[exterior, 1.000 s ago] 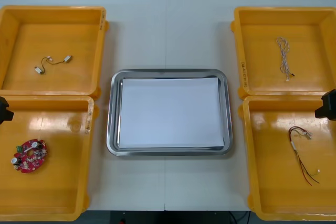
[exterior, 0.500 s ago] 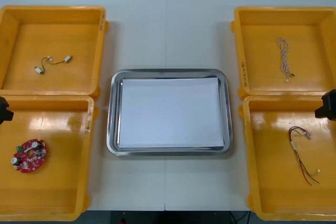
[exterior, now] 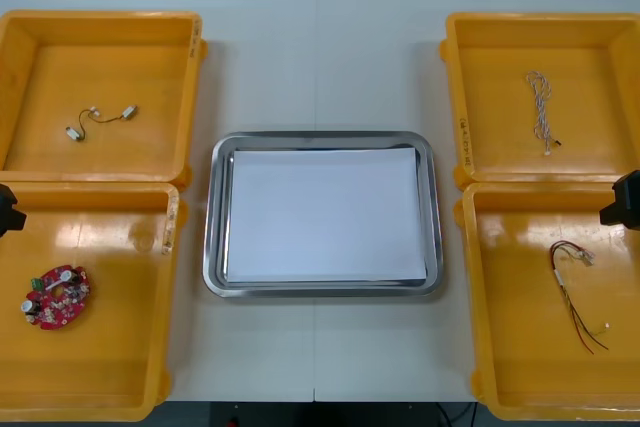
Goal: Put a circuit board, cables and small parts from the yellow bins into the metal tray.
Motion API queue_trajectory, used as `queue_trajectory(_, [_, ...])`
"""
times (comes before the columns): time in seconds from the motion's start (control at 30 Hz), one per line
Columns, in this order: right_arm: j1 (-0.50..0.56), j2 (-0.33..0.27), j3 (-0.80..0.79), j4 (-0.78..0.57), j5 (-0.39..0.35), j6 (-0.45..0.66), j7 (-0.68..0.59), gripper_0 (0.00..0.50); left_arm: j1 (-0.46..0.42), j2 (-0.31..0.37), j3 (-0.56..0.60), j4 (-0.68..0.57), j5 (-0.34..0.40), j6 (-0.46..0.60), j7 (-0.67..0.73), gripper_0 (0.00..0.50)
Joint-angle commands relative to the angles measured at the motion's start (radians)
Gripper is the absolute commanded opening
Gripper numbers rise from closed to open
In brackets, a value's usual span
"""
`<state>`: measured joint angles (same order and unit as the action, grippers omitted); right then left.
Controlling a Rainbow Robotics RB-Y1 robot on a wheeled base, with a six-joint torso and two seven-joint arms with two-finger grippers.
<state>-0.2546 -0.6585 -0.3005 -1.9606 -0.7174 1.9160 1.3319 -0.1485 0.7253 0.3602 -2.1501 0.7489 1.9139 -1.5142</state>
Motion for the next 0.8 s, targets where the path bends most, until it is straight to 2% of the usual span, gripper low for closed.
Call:
queue_trajectory(0.03, [0.009,-0.043,-0.031,-0.009,-0.005,0.004,0.015,0.5,0.018,0.046,0.031,-0.031,0.006,0.006,-0.075,0.5])
queue_trajectory(0.8, [0.009,-0.043,-0.031,-0.009,-0.005,0.004,0.015,0.5,0.018,0.046,0.031,-0.031,0.006,0.006,-0.075,0.5])
